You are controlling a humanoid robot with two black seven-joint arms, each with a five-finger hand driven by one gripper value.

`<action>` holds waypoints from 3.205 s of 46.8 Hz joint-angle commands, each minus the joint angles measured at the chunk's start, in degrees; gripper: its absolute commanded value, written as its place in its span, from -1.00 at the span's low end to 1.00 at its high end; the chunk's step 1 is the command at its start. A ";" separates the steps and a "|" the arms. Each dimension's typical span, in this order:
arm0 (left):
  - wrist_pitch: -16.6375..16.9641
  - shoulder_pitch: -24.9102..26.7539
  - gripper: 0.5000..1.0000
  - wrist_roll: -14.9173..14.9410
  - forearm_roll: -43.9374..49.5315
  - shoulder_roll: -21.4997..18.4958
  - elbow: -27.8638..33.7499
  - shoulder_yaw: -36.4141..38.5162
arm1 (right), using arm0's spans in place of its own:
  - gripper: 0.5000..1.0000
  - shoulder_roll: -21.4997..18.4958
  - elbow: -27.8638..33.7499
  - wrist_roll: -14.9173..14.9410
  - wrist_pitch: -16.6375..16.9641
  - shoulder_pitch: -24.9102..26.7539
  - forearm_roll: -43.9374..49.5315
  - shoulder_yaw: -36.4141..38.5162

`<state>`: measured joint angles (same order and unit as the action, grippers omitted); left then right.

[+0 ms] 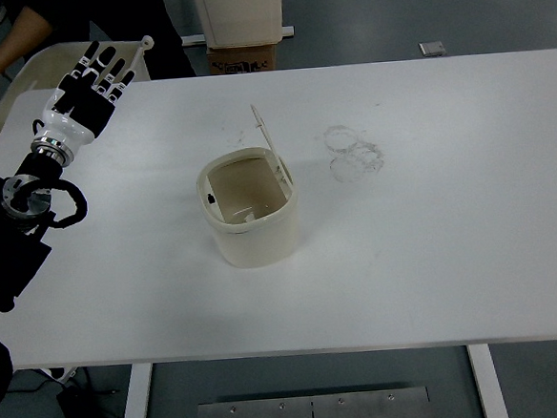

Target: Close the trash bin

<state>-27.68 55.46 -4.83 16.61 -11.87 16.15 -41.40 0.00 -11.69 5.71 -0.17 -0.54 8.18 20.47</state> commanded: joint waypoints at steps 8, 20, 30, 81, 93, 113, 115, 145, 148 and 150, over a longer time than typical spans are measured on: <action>0.79 0.00 1.00 -0.09 -1.14 0.01 1.16 -0.09 | 0.97 0.00 0.00 0.00 0.00 0.01 -0.01 0.01; 1.05 0.18 1.00 0.00 -1.14 -0.17 1.60 0.00 | 0.97 0.00 0.00 0.00 0.00 0.01 -0.01 0.01; 1.05 0.18 1.00 0.00 -1.14 -0.08 1.60 -0.09 | 0.97 0.00 0.00 0.09 0.00 0.02 -0.01 0.01; 7.38 1.84 1.00 0.88 -9.66 -16.33 29.54 0.61 | 0.97 0.00 0.00 0.00 0.00 -0.07 -0.01 0.01; 6.68 7.11 1.00 4.48 -17.57 -19.15 37.37 5.79 | 0.97 0.00 0.00 0.00 0.00 0.02 -0.01 0.01; 3.69 23.11 1.00 5.62 -26.80 -20.56 39.92 18.54 | 0.97 0.00 0.00 0.00 0.00 -0.07 -0.01 0.01; 3.43 24.60 1.00 5.62 -28.38 -20.38 40.53 20.03 | 0.97 0.00 0.00 0.00 0.00 0.02 -0.01 0.01; -7.32 34.72 1.00 9.14 -49.82 -19.15 48.89 35.24 | 0.97 0.00 0.00 0.00 0.00 0.02 0.08 0.01; -7.32 34.46 1.00 9.14 -51.85 -19.15 49.24 35.24 | 0.97 0.00 0.00 0.00 0.00 0.02 -0.01 0.01; -7.32 34.28 1.00 9.14 -52.99 -19.06 49.50 35.33 | 0.97 0.00 0.00 0.00 0.00 -0.07 -0.01 0.01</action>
<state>-35.01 90.05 4.31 -34.85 -31.03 65.35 -6.15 0.00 -11.69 5.73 -0.18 -0.54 8.18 20.48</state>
